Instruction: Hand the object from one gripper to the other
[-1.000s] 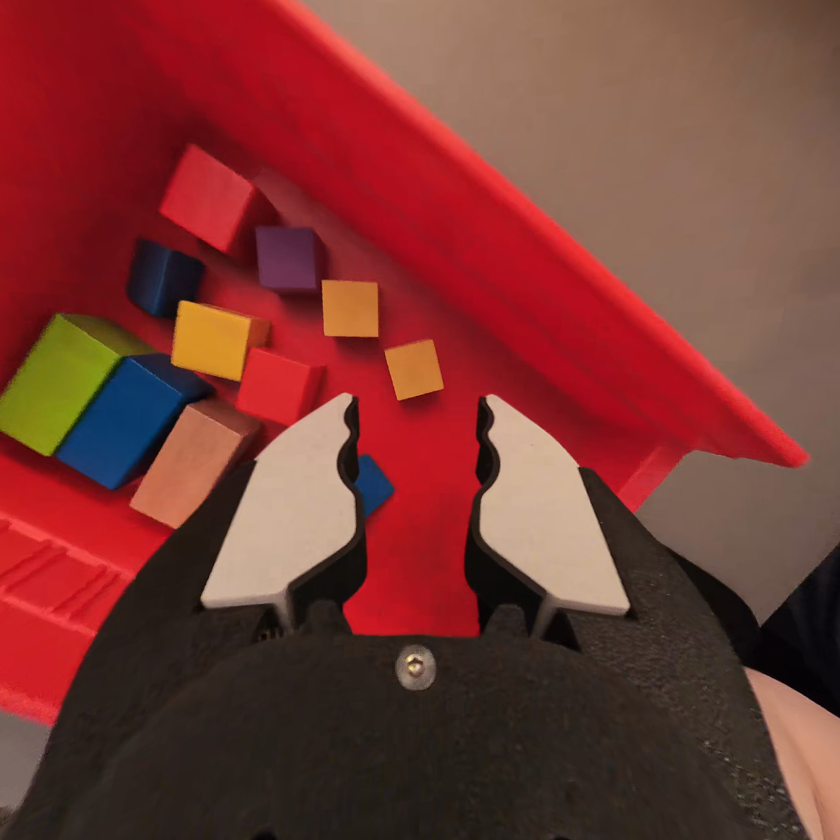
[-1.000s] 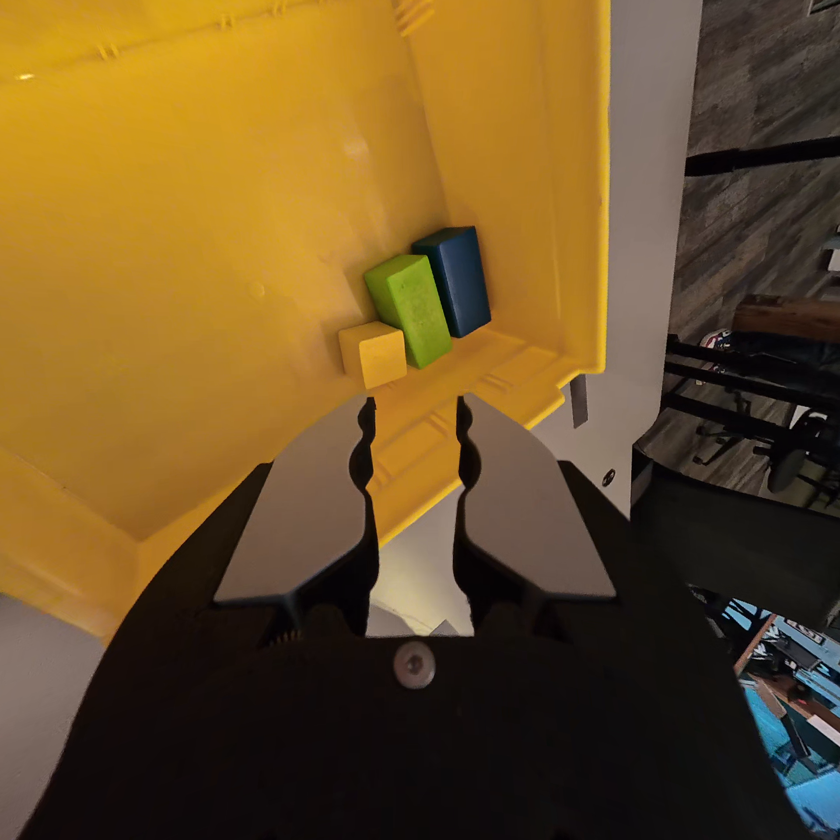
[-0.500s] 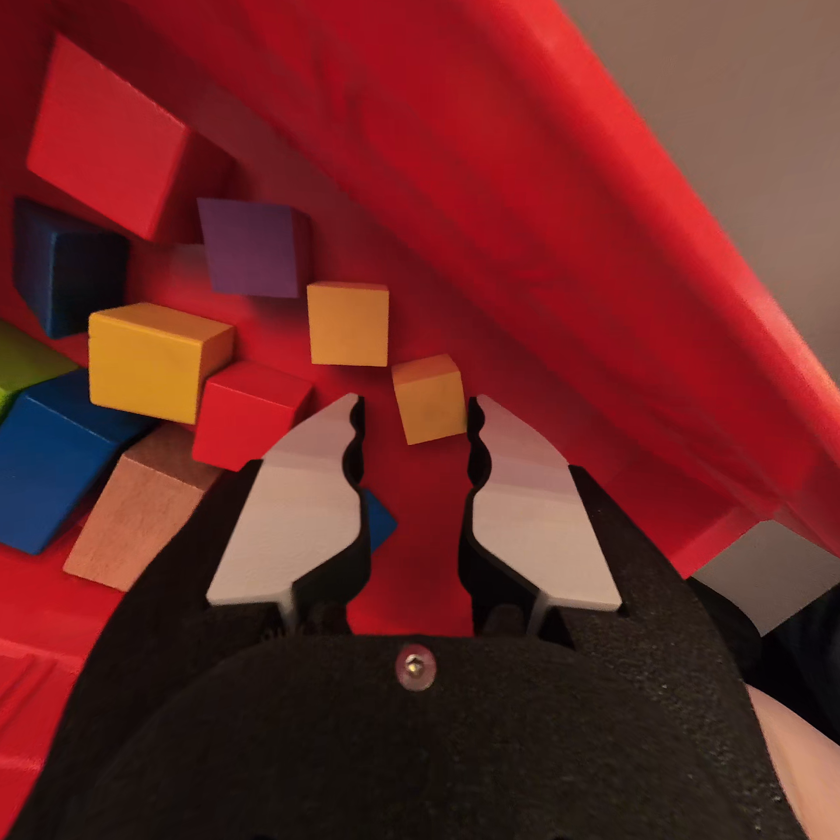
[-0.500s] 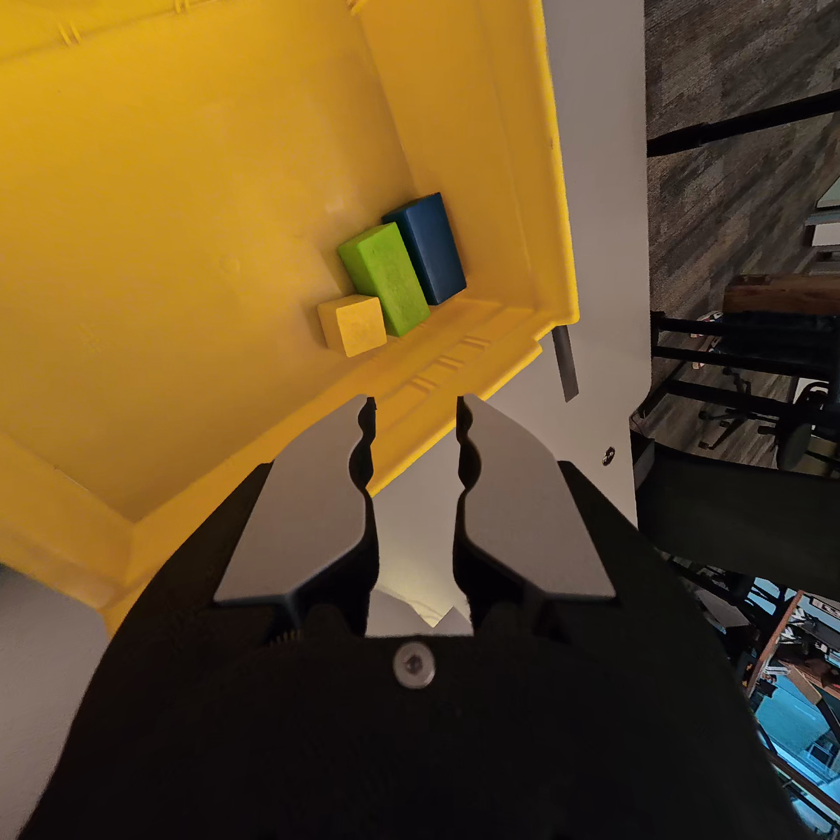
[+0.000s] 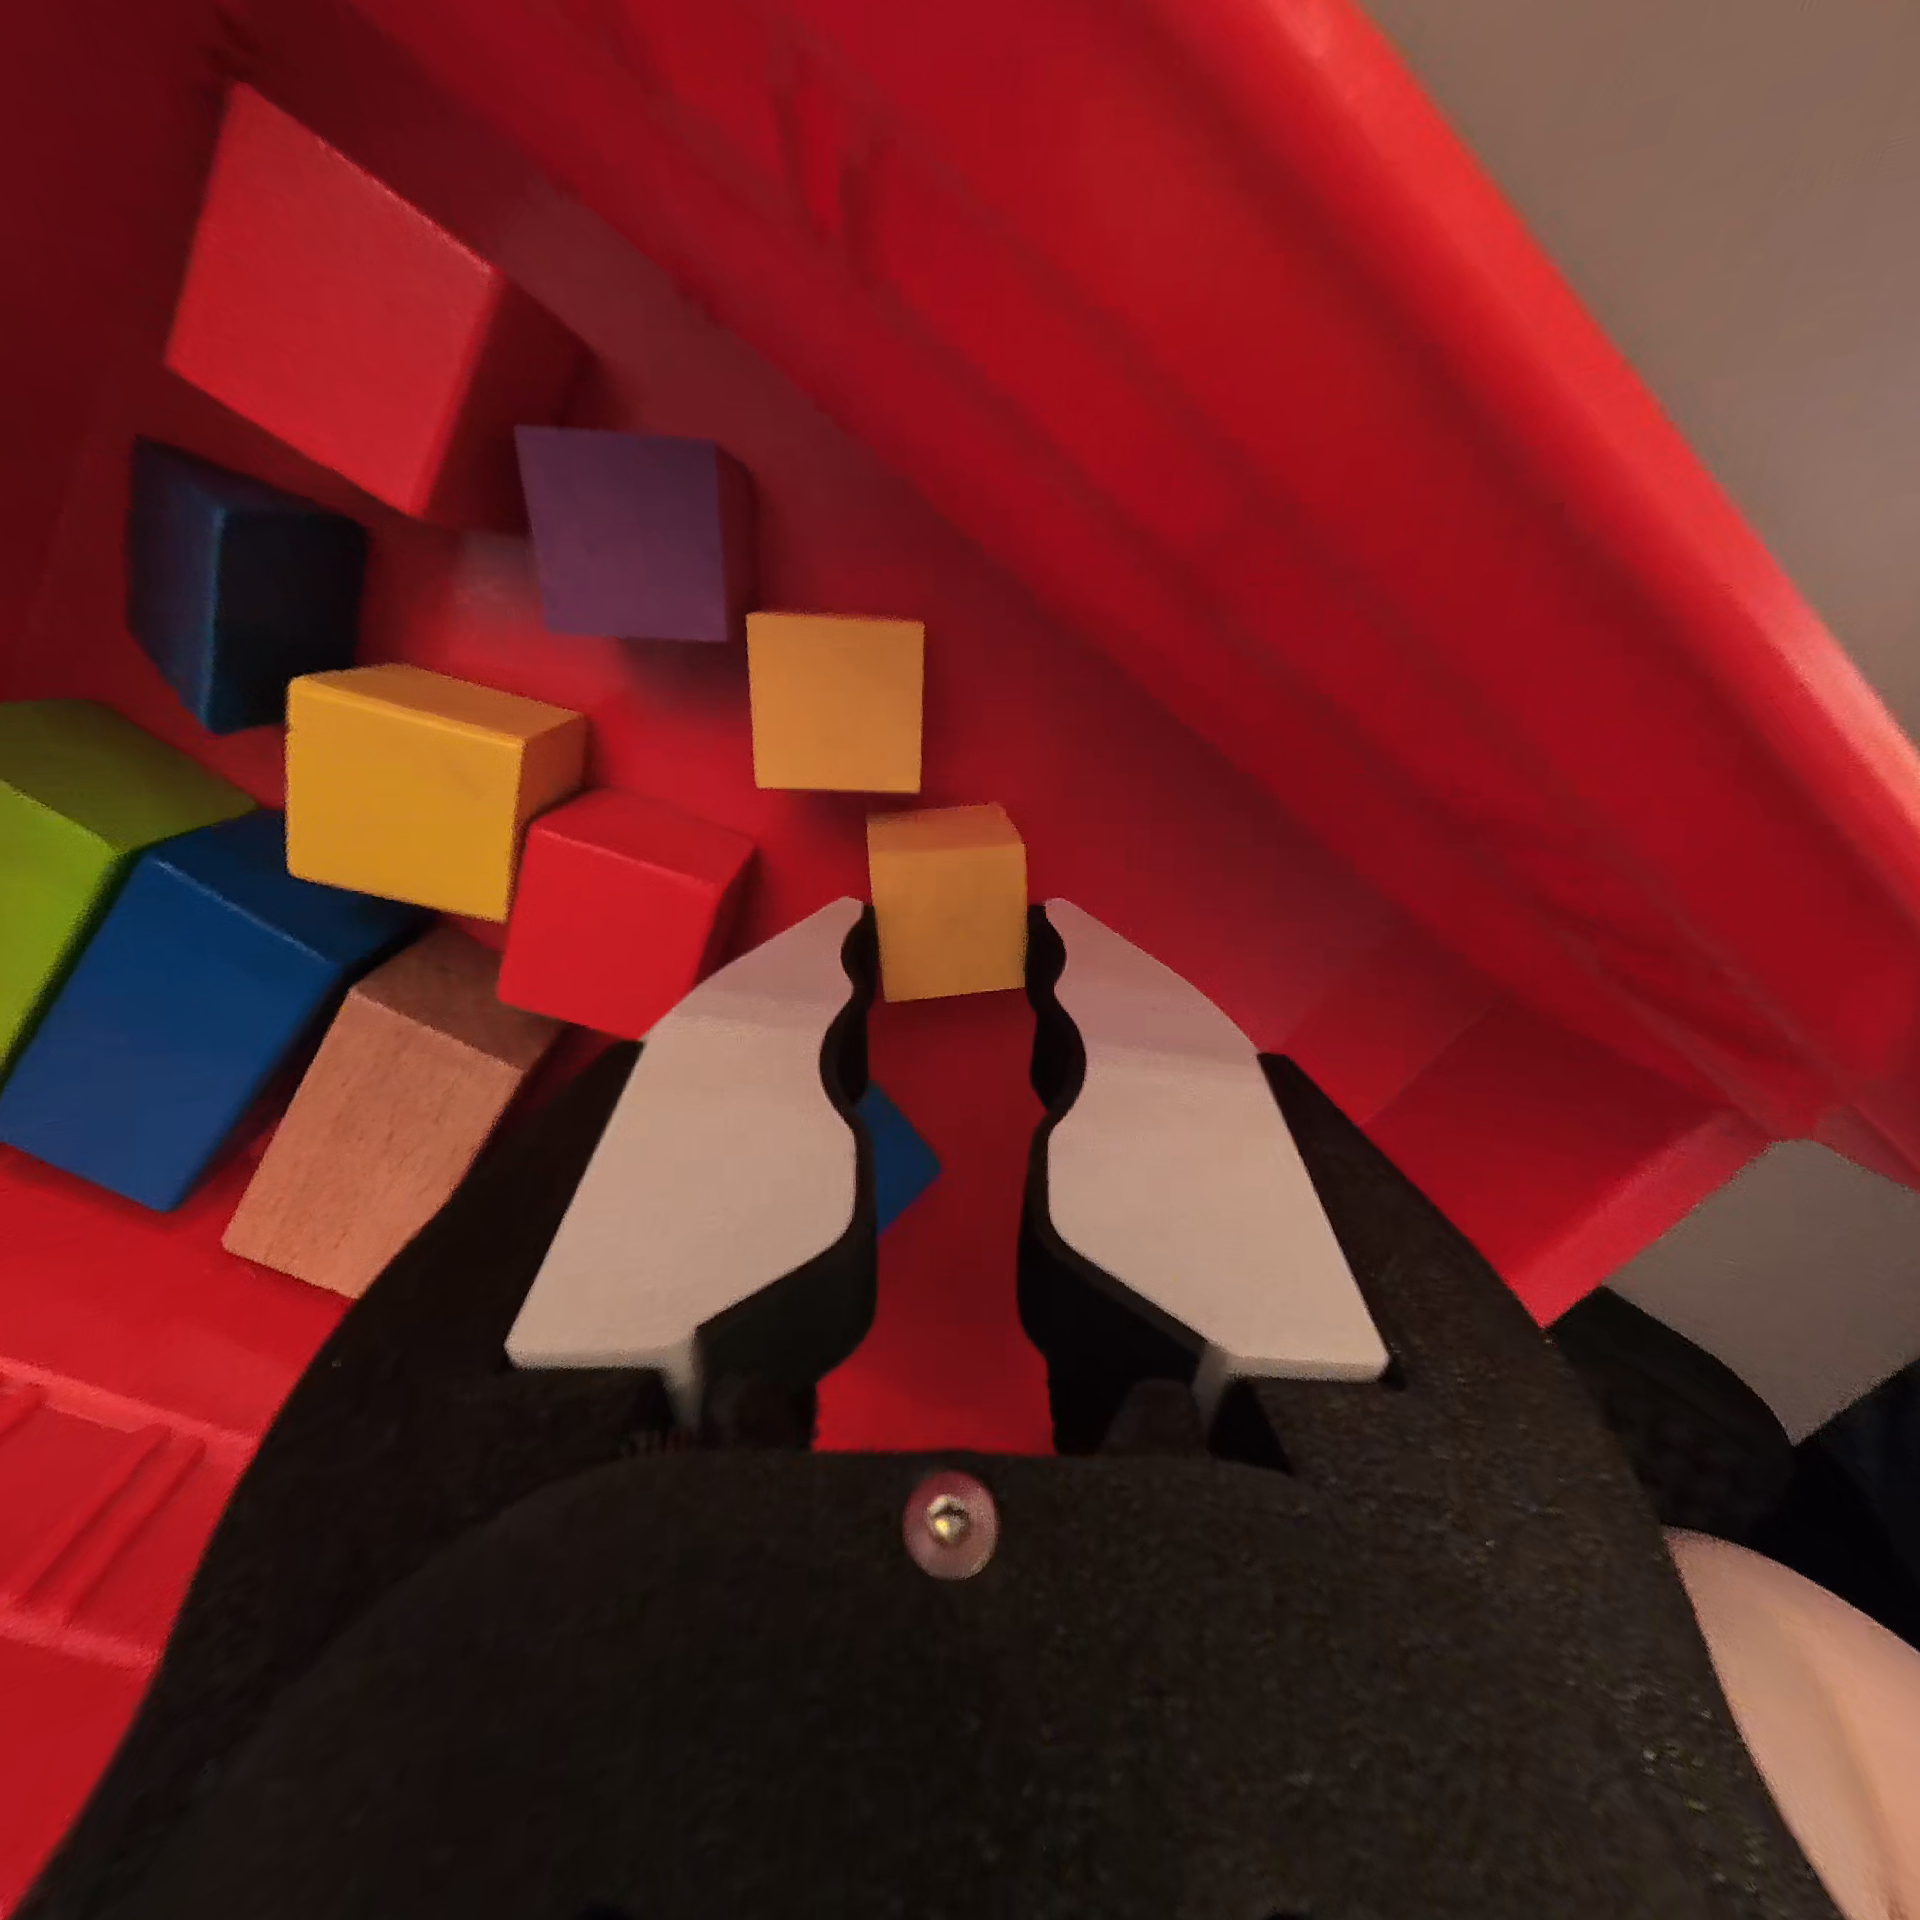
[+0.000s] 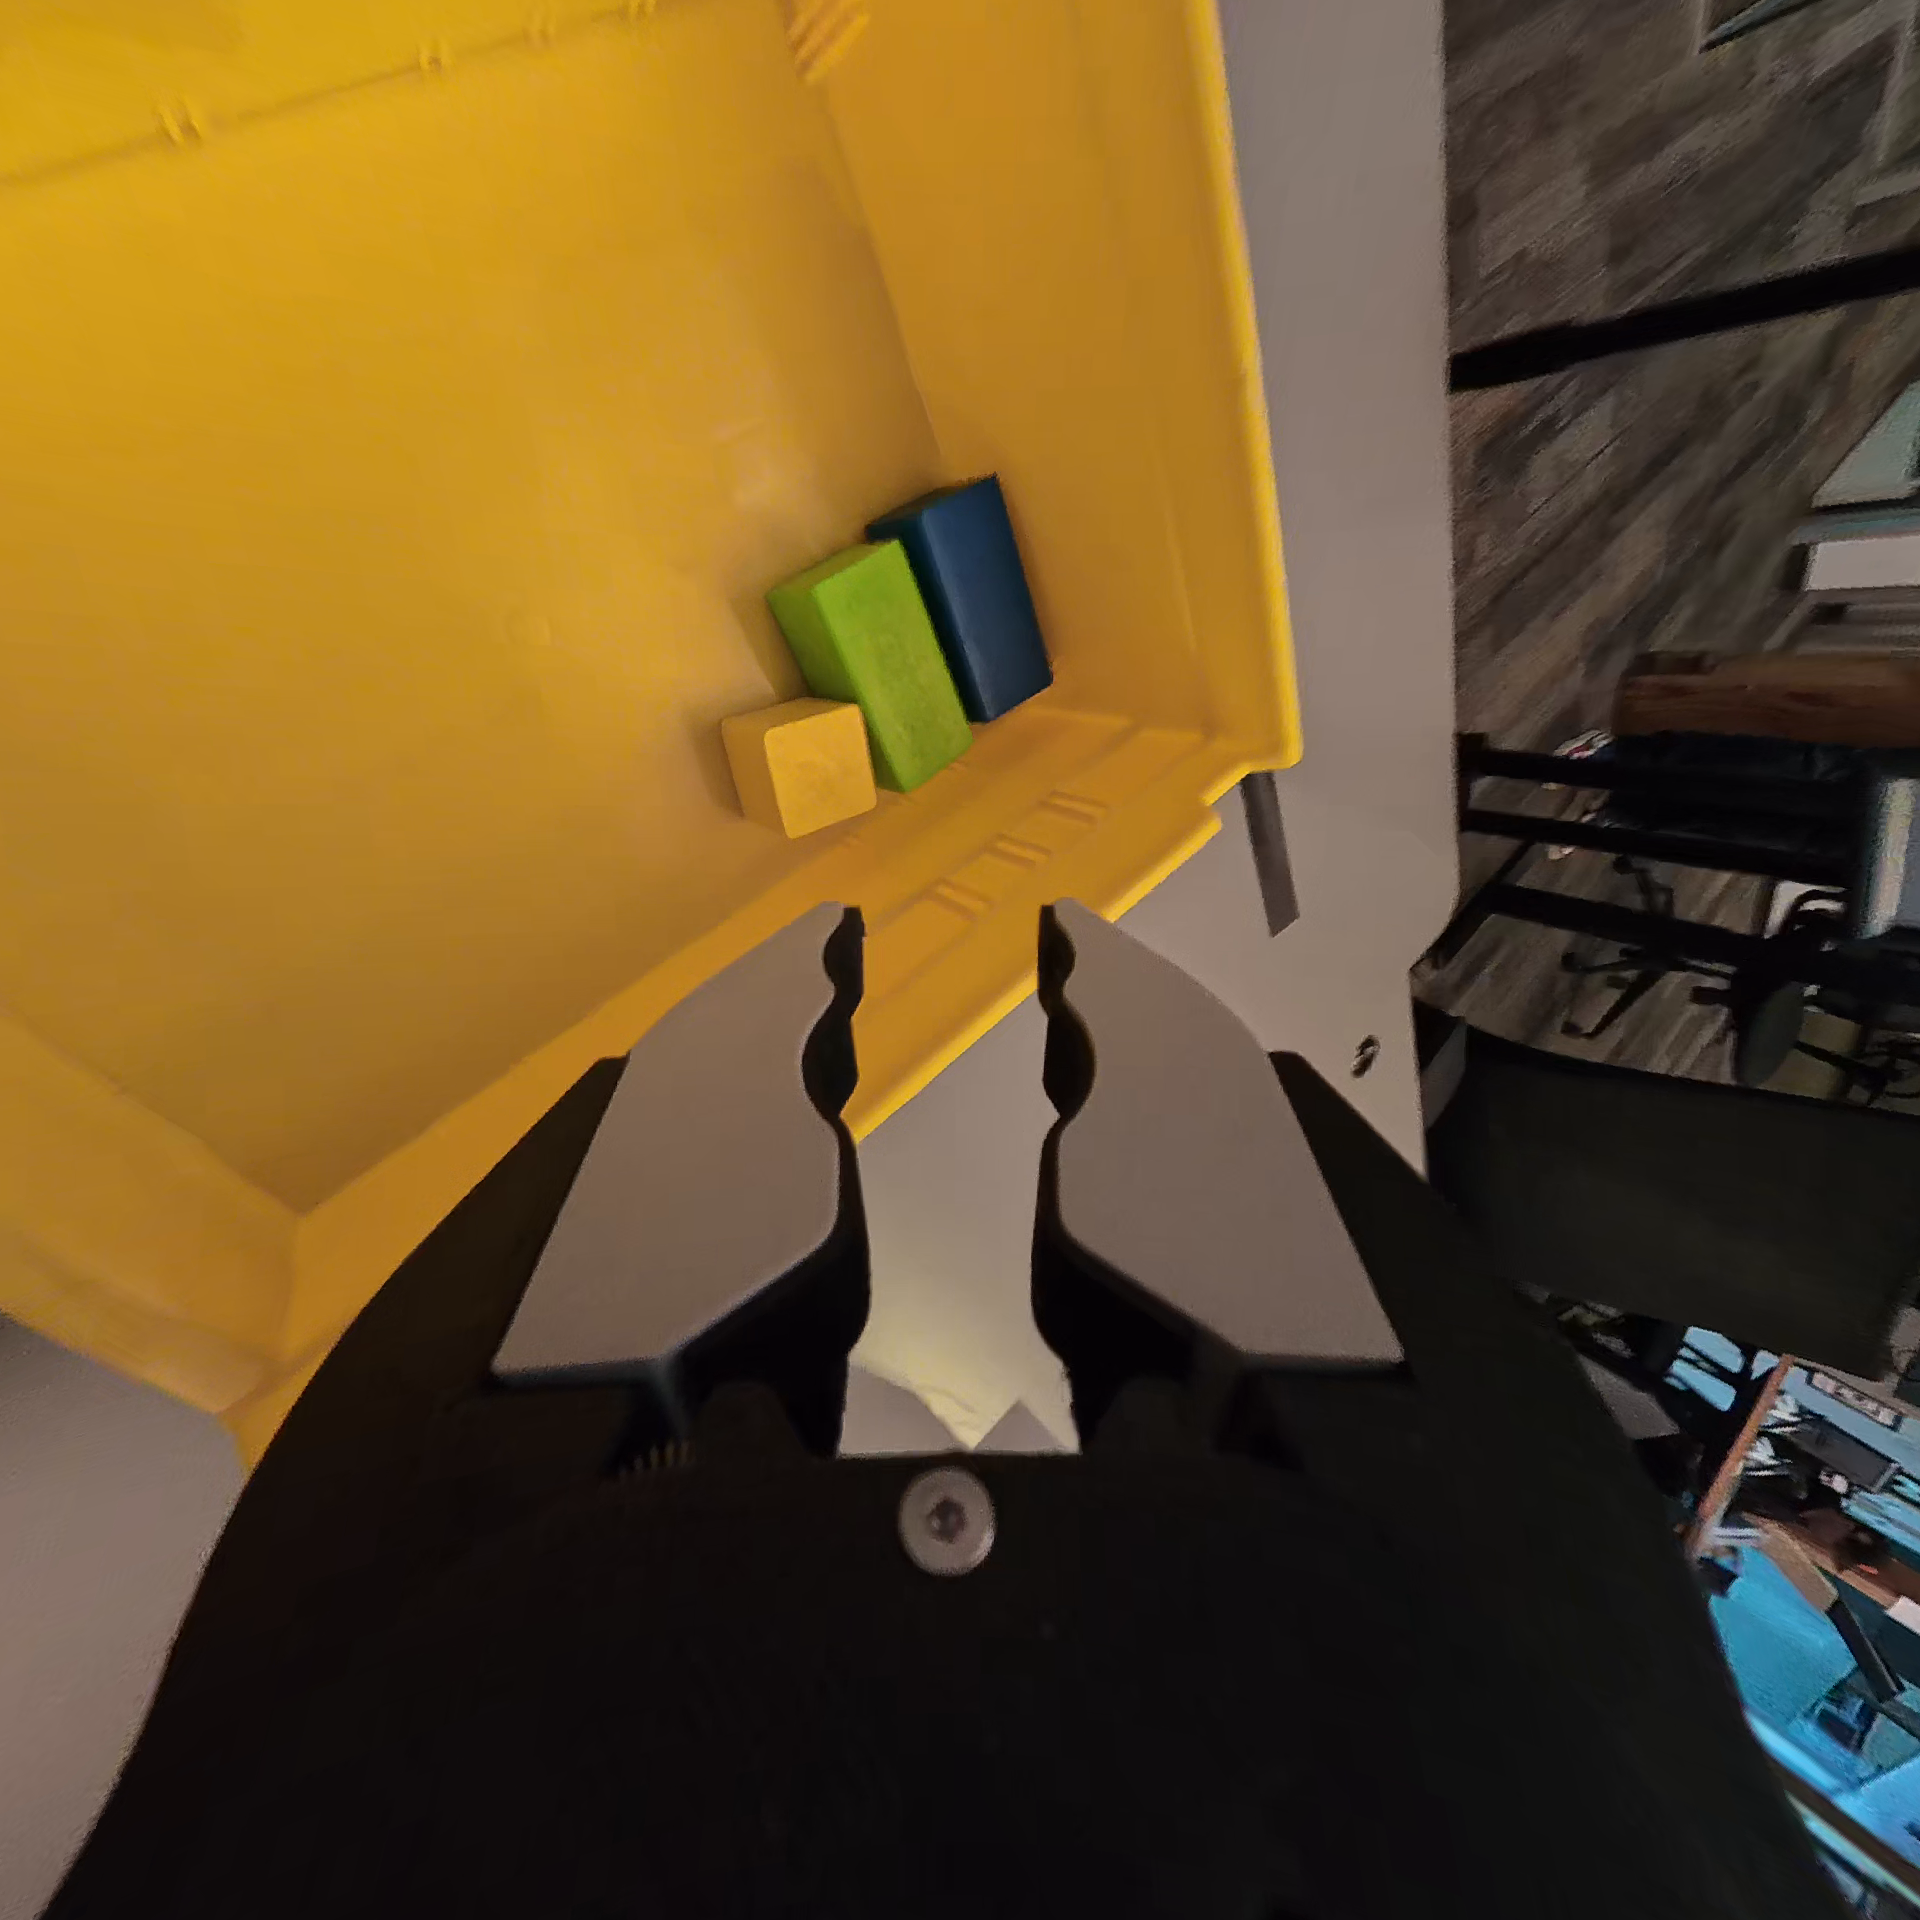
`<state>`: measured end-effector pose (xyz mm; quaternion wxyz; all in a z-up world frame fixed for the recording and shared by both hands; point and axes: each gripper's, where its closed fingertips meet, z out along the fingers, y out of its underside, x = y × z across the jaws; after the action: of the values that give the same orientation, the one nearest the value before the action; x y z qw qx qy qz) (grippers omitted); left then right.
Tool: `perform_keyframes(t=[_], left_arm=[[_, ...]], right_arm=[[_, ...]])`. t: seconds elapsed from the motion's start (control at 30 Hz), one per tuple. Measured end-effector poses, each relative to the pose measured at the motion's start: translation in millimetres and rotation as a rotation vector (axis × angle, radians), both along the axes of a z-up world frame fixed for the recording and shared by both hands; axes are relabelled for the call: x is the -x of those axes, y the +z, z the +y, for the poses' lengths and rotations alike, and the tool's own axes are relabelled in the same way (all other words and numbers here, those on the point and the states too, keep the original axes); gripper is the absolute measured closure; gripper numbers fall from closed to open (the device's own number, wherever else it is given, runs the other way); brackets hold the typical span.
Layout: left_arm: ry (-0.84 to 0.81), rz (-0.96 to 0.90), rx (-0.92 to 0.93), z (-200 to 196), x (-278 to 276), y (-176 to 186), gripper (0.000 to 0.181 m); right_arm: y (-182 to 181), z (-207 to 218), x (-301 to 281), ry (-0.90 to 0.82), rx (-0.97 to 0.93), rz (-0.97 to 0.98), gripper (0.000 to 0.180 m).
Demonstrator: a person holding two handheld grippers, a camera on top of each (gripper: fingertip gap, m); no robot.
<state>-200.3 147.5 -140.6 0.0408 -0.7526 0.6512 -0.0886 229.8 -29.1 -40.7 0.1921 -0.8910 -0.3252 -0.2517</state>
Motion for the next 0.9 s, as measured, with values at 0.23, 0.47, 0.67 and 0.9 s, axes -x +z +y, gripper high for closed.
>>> perform_keyframes(t=[0.23, 0.47, 0.67, 0.9], left_arm=[[-0.013, -0.617, 0.074, -3, -13, 111, 0.154], [-0.191, -1.269, 0.411, -63, -29, 245, 0.155], [-0.248, -1.296, 0.645, -108, -59, 264, 0.154], [-0.320, -1.252, 0.741, -146, -81, 263, 0.154]], right_arm=[[86, 56, 77, 0.250, -0.437, -0.118, 0.147], [150, 70, 258, 0.756, -0.929, 0.230, 0.144], [152, 48, 319, 0.928, -1.026, 0.184, 0.142], [158, 36, 340, 0.973, -1.097, 0.178, 0.141]])
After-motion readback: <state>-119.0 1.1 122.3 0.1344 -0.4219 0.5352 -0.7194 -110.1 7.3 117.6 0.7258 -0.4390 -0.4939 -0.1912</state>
